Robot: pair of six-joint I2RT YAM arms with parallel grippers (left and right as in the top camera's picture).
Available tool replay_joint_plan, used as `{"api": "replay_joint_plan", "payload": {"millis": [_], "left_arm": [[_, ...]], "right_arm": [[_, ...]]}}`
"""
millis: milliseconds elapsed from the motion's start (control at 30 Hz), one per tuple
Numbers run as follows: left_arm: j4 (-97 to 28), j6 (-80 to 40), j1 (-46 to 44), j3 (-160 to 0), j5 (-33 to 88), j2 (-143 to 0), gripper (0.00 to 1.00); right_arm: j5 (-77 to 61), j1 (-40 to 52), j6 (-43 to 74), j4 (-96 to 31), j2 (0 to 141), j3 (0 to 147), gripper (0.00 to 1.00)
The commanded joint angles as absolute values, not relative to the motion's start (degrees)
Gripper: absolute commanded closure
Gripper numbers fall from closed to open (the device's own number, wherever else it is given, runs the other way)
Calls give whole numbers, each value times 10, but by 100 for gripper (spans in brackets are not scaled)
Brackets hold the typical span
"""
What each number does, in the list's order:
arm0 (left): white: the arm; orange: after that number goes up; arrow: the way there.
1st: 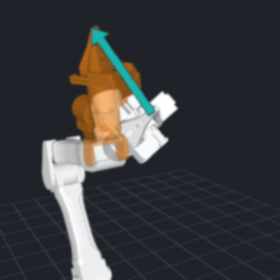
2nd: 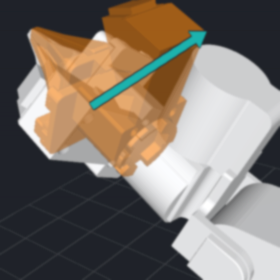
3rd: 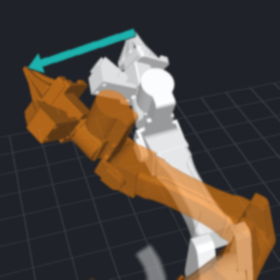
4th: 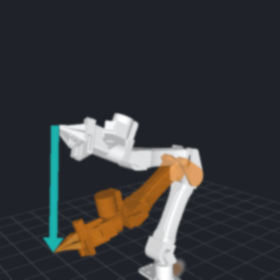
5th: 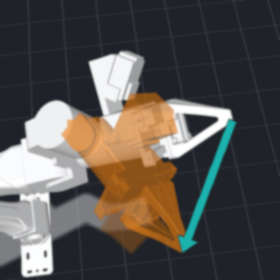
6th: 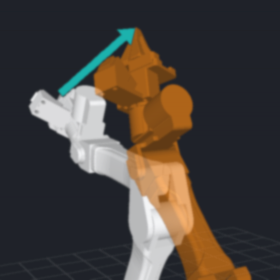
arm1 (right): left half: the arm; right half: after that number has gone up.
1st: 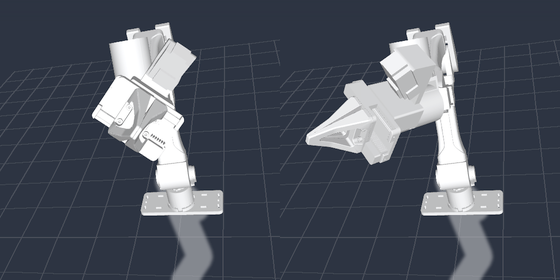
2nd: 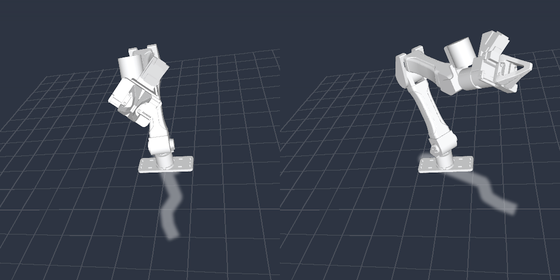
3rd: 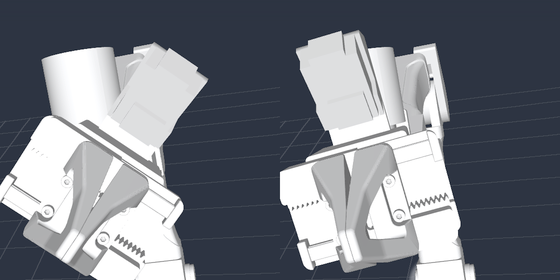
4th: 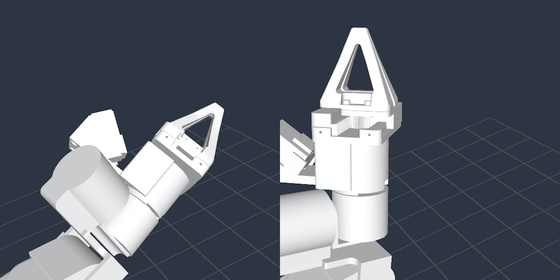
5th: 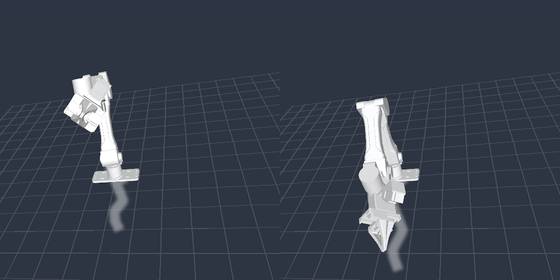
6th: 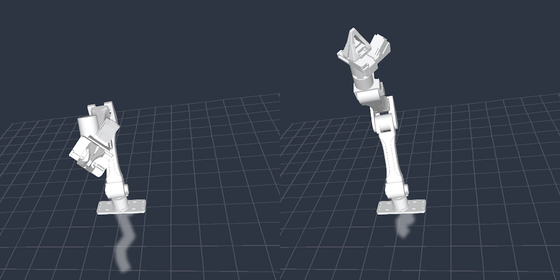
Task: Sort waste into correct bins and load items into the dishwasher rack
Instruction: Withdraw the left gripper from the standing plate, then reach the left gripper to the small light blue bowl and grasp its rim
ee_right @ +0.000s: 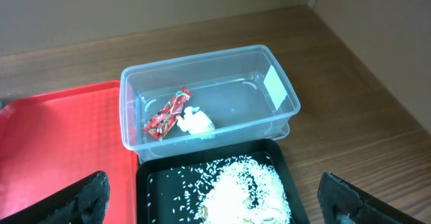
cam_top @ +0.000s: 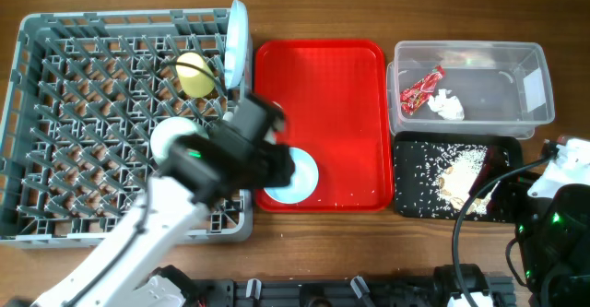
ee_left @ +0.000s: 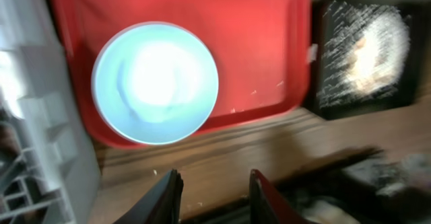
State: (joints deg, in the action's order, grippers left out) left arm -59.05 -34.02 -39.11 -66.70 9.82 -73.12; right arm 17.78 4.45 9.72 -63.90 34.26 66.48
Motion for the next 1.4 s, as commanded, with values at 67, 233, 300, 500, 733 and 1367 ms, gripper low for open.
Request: {"api": "replay_joint_plan", "payload": {"millis": [67,233,300,500,733,1367], "left_arm": [[-473,-399,-535,-592,-48,-799,68],[-392,-399,-589,-589,-126,-886,69],[-376,-399,-596,-589,-148,-922,69],[-374,-399,-596,-589,-153,-993,75],[-375,-399,-596,-589,-153,-1003,82],[-642,-251,-511,-837,-18,-770,96]], "right_arm": [[175,46,90,-637,342,668,0],[175,46,90,-637,342,668,0],[175,46,90,-637,342,668,0],[175,46,90,-637,342,668,0],[175,46,90,-637,342,668,0],[175,46,90,-637,342,668,0]]}}
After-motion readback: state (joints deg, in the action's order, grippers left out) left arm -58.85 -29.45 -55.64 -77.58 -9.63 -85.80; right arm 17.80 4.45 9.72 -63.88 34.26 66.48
